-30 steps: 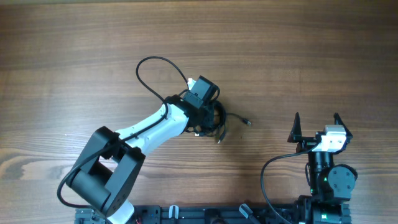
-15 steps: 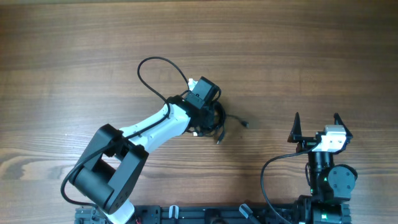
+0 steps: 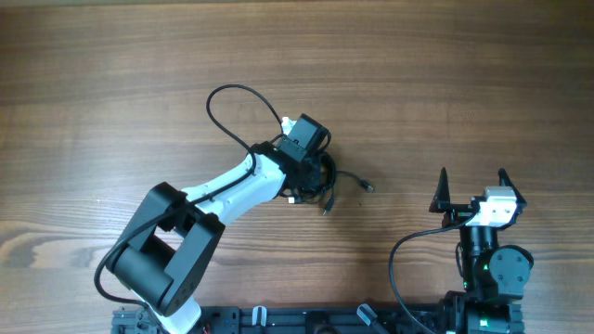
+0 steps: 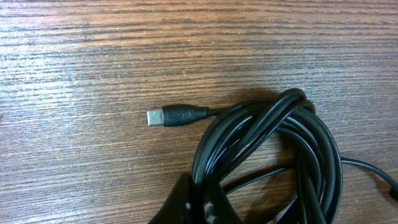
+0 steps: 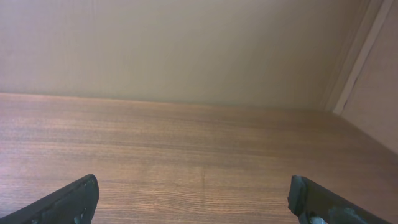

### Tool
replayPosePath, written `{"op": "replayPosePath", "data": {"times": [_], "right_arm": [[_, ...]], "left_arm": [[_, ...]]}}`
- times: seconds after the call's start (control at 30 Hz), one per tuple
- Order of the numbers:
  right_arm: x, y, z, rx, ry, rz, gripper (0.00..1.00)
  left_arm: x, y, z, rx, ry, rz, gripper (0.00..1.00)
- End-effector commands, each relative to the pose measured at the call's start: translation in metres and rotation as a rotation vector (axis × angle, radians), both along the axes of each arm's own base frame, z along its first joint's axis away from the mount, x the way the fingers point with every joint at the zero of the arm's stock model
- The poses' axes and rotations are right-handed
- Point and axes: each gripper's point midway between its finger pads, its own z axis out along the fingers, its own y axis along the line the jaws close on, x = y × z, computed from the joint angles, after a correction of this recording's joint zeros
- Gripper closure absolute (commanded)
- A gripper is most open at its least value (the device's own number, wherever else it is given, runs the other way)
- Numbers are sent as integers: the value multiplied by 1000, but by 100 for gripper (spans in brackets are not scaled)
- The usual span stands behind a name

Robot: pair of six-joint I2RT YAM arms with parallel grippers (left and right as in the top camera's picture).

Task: Untangle cables
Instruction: 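Lift the bundle with the left gripper and bring the right gripper toward it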

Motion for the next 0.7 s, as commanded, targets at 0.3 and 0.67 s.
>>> {"op": "replayPosePath", "data": {"times": [0.3,0.67], "right_arm": [[0,3,1,-10,-5,15,0],[-4,54,5,1315,98,261,0]], "left_arm": [[48,55,185,56,-409,-349,96],[13,42,201,-69,-420,-658,96]]}}
